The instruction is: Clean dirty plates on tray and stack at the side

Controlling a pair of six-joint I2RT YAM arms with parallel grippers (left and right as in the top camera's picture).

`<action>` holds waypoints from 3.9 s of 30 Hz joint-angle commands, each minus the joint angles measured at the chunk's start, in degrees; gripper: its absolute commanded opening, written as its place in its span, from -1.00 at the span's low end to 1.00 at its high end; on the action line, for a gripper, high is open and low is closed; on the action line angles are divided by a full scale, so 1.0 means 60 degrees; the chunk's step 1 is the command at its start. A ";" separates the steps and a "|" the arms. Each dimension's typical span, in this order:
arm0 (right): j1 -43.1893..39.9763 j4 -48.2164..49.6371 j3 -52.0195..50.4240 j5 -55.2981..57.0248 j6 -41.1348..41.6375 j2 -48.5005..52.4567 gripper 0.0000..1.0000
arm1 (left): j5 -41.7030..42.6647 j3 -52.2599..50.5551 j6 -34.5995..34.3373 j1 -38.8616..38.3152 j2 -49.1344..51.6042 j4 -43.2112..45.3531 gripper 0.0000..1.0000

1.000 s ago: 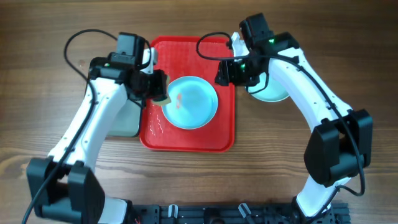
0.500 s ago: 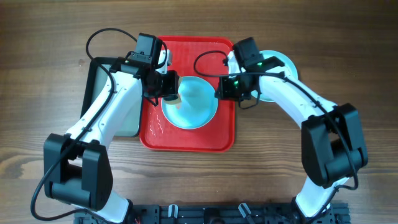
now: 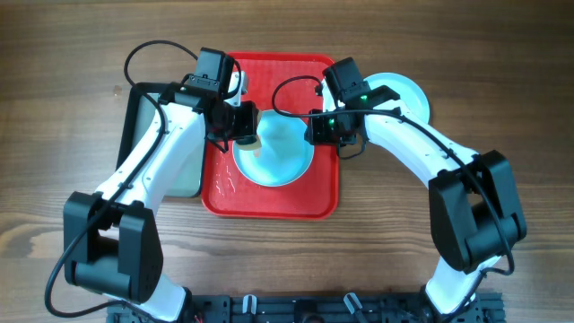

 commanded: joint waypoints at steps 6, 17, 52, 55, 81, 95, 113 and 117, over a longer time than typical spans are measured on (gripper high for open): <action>0.0036 0.0011 -0.0066 0.0193 0.0222 0.0692 -0.53 | -0.0189 -0.0237 0.0229 -0.0029 0.0120 0.0102 -0.92; 0.0044 0.0015 -0.0066 -0.0018 0.0415 0.0867 -0.87 | -0.0346 -0.0335 0.0229 -0.0029 0.0138 0.0120 -0.92; 0.0259 0.0423 -0.0331 -0.0481 0.1432 0.0903 -0.91 | -0.0670 -0.0335 0.0973 -0.0029 0.0841 0.0597 -0.92; 0.0353 0.0474 -0.0331 -0.0477 0.1468 0.0903 -0.91 | -0.0681 -0.0335 0.0973 -0.0025 0.0841 0.0557 -0.92; 0.0433 0.0546 -0.0331 -0.0401 0.1388 0.0903 -0.91 | -0.1832 -0.1676 -0.0069 -0.0029 0.0845 0.2055 -0.92; 0.0437 0.0780 -0.0331 0.0240 0.1402 0.1053 -0.72 | -0.1373 -0.1869 -0.0186 -0.0029 0.0845 0.2484 -0.92; 0.0561 0.0900 -0.0335 0.0273 0.1421 0.1464 -0.91 | -0.1377 -0.1869 -0.0175 -0.0029 0.0852 0.2419 -0.92; 0.0561 0.0907 -0.0335 0.0273 0.1468 0.1464 -0.91 | -0.1381 -0.1872 -0.0175 -0.0029 0.0852 0.2419 -0.92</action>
